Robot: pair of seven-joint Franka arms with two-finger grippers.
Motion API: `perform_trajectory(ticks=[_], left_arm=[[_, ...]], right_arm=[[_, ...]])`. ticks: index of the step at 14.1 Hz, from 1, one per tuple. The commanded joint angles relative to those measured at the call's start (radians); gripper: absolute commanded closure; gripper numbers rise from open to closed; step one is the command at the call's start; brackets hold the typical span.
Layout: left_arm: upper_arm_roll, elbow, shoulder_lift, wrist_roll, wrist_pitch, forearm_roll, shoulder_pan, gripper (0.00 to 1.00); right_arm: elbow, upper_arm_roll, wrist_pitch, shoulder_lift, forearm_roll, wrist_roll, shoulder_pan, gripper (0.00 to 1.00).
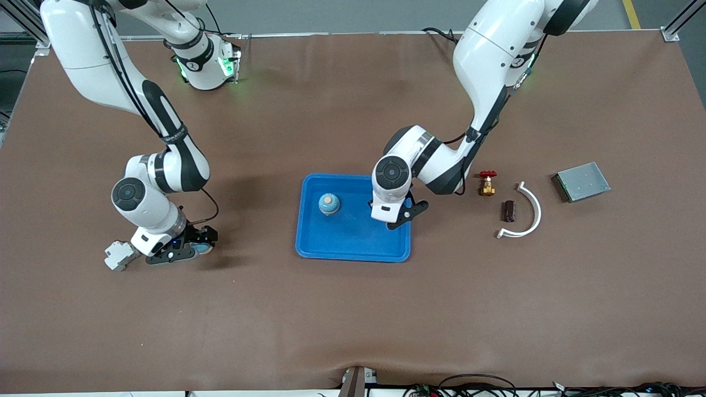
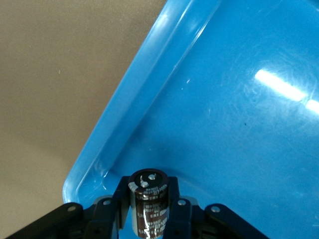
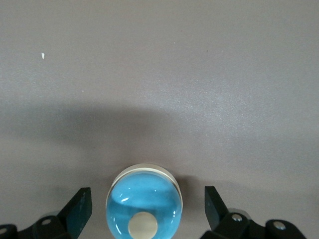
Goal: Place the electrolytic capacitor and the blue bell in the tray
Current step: 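Release the capacitor into the tray with the left gripper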
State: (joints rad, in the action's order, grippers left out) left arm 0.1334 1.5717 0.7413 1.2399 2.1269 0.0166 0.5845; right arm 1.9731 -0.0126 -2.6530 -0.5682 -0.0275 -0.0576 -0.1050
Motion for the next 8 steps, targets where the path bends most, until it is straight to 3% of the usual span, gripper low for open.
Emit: perform_trajectory(ticks=[1, 3, 4, 5, 6, 7, 8], left_arm=[[-0.003, 0.004, 0.004, 0.019, 0.013, 0.022, 0.004, 1.00], [-0.005, 0.004, 0.007, 0.018, 0.018, 0.022, 0.003, 1.00], [-0.005, 0.004, 0.007, 0.016, 0.018, 0.023, 0.003, 0.94], [-0.005, 0.004, 0.006, 0.007, 0.016, 0.028, 0.001, 0.79], [-0.005, 0.004, 0.006, 0.004, 0.016, 0.028, 0.001, 0.57], [-0.005, 0.004, 0.006, 0.003, 0.015, 0.028, 0.001, 0.19], [-0.006, 0.002, 0.004, 0.003, 0.011, 0.028, 0.001, 0.03]], right_arm=[[-0.019, 0.014, -0.001, -0.015, -0.016, -0.011, 0.021, 0.00], [-0.022, 0.014, -0.001, -0.018, -0.016, -0.015, 0.021, 0.00], [-0.022, 0.014, -0.001, -0.024, -0.014, -0.013, 0.021, 0.00], [-0.022, 0.014, -0.001, -0.024, -0.014, -0.013, 0.019, 0.00], [-0.023, 0.014, 0.001, -0.024, -0.014, -0.013, 0.019, 0.00], [-0.023, 0.014, 0.004, -0.025, -0.014, -0.013, 0.019, 0.00], [-0.023, 0.014, 0.001, -0.029, -0.014, -0.013, 0.019, 0.00]])
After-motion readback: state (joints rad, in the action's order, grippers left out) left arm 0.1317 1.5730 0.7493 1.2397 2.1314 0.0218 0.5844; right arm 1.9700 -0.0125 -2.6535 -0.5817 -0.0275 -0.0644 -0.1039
